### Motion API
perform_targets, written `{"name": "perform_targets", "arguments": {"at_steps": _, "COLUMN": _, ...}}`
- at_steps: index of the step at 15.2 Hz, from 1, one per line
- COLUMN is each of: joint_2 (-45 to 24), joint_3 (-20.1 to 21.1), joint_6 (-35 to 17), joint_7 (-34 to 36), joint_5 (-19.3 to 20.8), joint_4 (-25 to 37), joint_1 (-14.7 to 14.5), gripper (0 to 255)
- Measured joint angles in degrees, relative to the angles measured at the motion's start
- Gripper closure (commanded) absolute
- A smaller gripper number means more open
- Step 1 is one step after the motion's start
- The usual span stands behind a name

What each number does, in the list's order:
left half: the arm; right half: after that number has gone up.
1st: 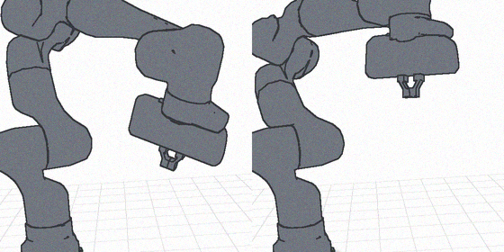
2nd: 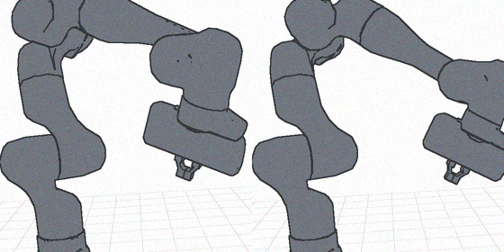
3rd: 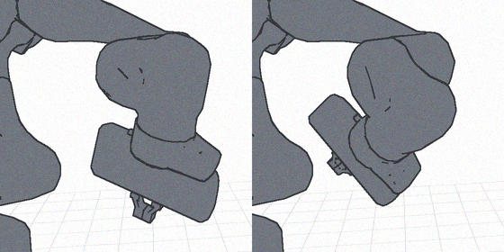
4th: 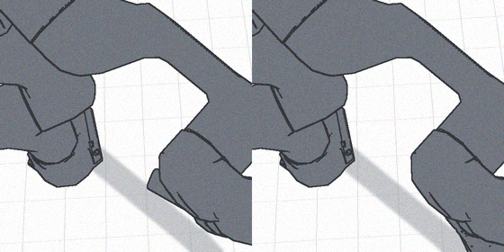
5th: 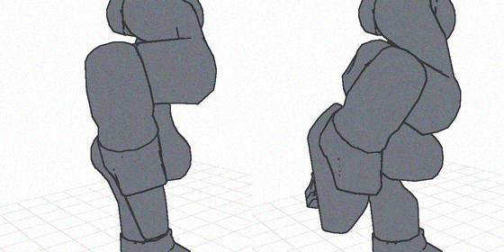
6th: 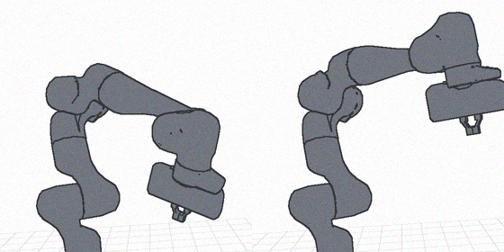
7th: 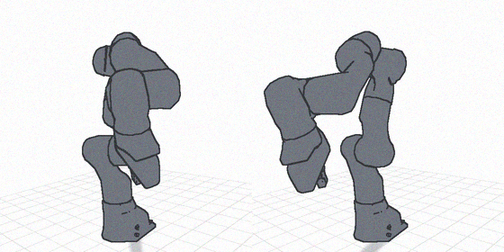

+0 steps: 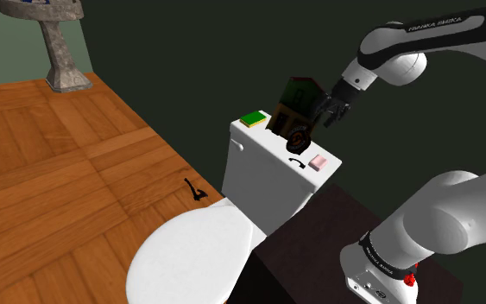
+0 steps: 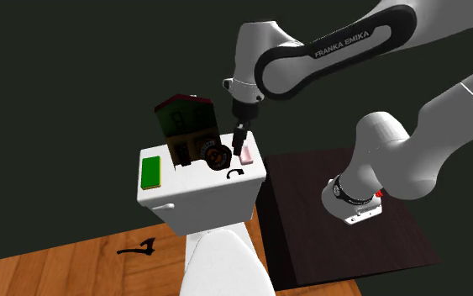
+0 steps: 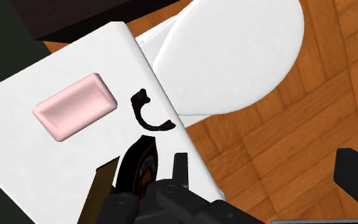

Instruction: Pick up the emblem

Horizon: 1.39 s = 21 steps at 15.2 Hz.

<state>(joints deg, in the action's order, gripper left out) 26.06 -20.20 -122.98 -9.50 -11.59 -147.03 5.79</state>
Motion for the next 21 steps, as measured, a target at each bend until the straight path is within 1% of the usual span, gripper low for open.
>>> {"name": "perform_targets", "arguments": {"at_steps": 2, "joint_2": -3.41, "joint_3": -2.53, "joint_6": -3.38, "joint_7": -2.77, "joint_5": -2.63, "joint_4": 0.49, "joint_1": -0.41, "gripper": 0}}
{"name": "perform_targets", "arguments": {"at_steps": 5, "joint_2": -9.25, "joint_3": -6.68, "joint_6": -8.38, "joint_7": -8.30, "joint_5": -8.18, "joint_4": 1.29, "joint_1": -1.56, "gripper": 0}}
{"name": "perform_targets", "arguments": {"at_steps": 7, "joint_2": -13.87, "joint_3": -9.45, "joint_6": -10.90, "joint_7": -12.77, "joint_5": -13.37, "joint_4": 2.73, "joint_1": -2.72, "gripper": 0}}
{"name": "perform_targets", "arguments": {"at_steps": 10, "joint_2": -20.93, "joint_3": -12.98, "joint_6": -12.53, "joint_7": -20.58, "joint_5": -22.57, "joint_4": 5.66, "joint_1": -3.71, "gripper": 0}}
{"name": "perform_targets", "arguments": {"at_steps": 12, "joint_2": -24.34, "joint_3": -13.84, "joint_6": -12.97, "joint_7": -24.36, "joint_5": -26.91, "joint_4": 6.90, "joint_1": -3.80, "gripper": 0}}
{"name": "perform_targets", "arguments": {"at_steps": 17, "joint_2": -28.37, "joint_3": -13.73, "joint_6": -14.50, "joint_7": -29.37, "joint_5": -32.54, "joint_4": 6.94, "joint_1": -3.95, "gripper": 0}}
{"name": "perform_targets", "arguments": {"at_steps": 19, "joint_2": -29.49, "joint_3": -13.58, "joint_6": -14.76, "joint_7": -30.56, "joint_5": -33.94, "joint_4": 7.13, "joint_1": -3.94, "gripper": 0}}
{"name": "perform_targets", "arguments": {"at_steps": 20, "joint_2": -29.64, "joint_3": -13.56, "joint_6": -14.81, "joint_7": -30.75, "joint_5": -34.15, "joint_4": 7.13, "joint_1": -3.93, "gripper": 255}}
{"name": "perform_targets", "arguments": {"at_steps": 21, "joint_2": -29.72, "joint_3": -13.54, "joint_6": -14.84, "joint_7": -30.86, "joint_5": -34.27, "joint_4": 7.14, "joint_1": -3.92, "gripper": 255}}
